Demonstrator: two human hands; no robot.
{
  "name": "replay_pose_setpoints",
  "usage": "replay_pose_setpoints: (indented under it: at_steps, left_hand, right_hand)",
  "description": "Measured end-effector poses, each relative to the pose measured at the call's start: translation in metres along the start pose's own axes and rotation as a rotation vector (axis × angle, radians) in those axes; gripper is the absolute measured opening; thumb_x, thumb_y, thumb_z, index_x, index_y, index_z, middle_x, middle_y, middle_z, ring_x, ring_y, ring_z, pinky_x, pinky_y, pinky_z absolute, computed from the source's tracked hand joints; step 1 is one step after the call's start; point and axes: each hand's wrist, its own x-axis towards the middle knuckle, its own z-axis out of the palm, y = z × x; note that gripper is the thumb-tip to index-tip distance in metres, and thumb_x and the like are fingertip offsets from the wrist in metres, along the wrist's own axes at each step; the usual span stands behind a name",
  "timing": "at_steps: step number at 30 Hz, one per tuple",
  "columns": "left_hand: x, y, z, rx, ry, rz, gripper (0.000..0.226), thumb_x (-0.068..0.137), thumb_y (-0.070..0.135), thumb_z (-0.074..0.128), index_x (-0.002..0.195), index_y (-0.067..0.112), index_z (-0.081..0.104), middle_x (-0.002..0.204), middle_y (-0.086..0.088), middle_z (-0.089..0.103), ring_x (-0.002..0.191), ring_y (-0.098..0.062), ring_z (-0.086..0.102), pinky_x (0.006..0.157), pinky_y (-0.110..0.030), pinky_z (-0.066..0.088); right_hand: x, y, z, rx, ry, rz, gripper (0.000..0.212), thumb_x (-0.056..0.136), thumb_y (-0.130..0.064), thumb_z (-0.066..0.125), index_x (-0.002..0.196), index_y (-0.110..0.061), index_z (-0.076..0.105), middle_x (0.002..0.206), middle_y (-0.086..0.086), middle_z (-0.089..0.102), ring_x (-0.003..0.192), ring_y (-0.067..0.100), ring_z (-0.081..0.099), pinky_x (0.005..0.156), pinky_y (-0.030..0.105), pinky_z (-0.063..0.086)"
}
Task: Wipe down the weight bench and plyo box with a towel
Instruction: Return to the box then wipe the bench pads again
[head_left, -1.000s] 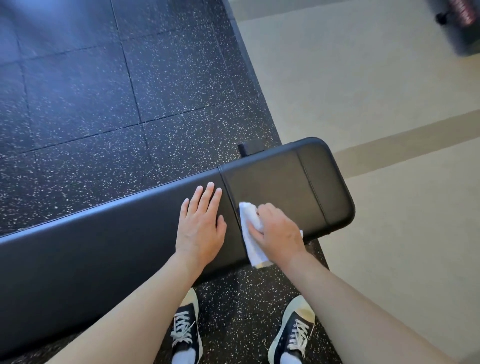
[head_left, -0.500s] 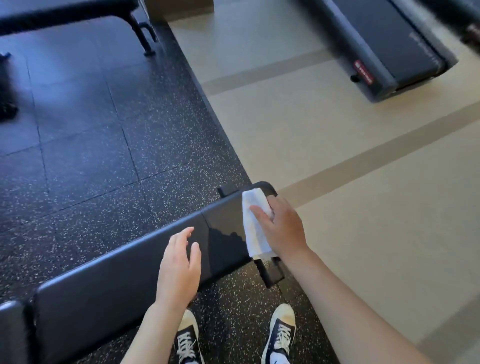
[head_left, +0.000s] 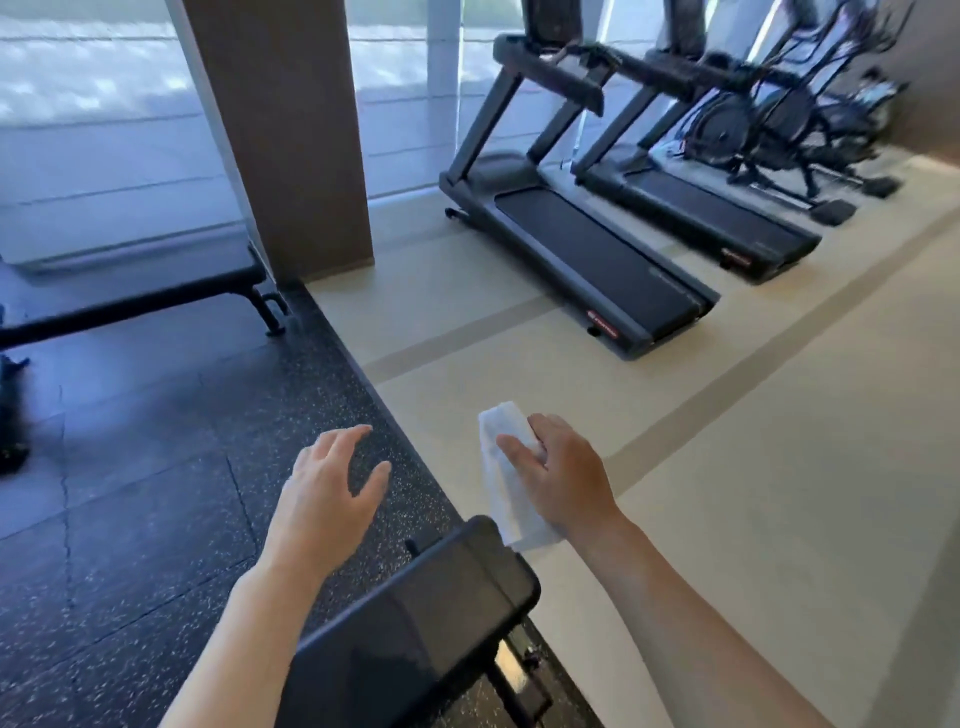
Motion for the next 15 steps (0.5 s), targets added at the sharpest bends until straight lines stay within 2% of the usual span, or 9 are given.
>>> replay_pose_setpoints:
  at_steps: [3,10,15]
  left_hand:
    - [0.01,0.033,-0.047,0.026,0.042,0.084,0.054,0.103,0.047,0.059,0.153,0.029,0.048,0.155,0.004,0.05,0.143,-0.023,0.042,0.115,-0.049,0.042]
    - [0.035,0.071,-0.144,0.077,0.11,0.216,0.055,0.101,0.05,0.059,0.152,0.029,0.05,0.157,0.004,0.049,0.145,-0.024,0.041,0.117,-0.049,0.041]
    - [0.04,0.067,-0.18,0.093,0.127,0.237,0.055,0.1,0.054,0.058,0.15,0.031,0.051,0.158,0.004,0.047,0.146,-0.026,0.04,0.117,-0.053,0.042]
  right_hand:
    - [0.007,-0.04,-0.035,0.008,0.08,-0.025,0.033,0.102,-0.052,0.057,0.087,-0.022,0.056,0.087,-0.006,0.056,0.076,0.017,0.057,0.069,0.037,0.052]
    - [0.011,-0.106,-0.087,0.028,0.253,-0.043,0.029,0.102,-0.053,0.055,0.085,-0.03,0.053,0.083,-0.009,0.056,0.074,0.007,0.055,0.063,0.025,0.041]
    - [0.009,-0.132,-0.091,0.077,0.294,-0.002,0.034,0.097,-0.058,0.052,0.075,-0.032,0.046,0.077,-0.006,0.056,0.072,0.015,0.055,0.063,0.033,0.039]
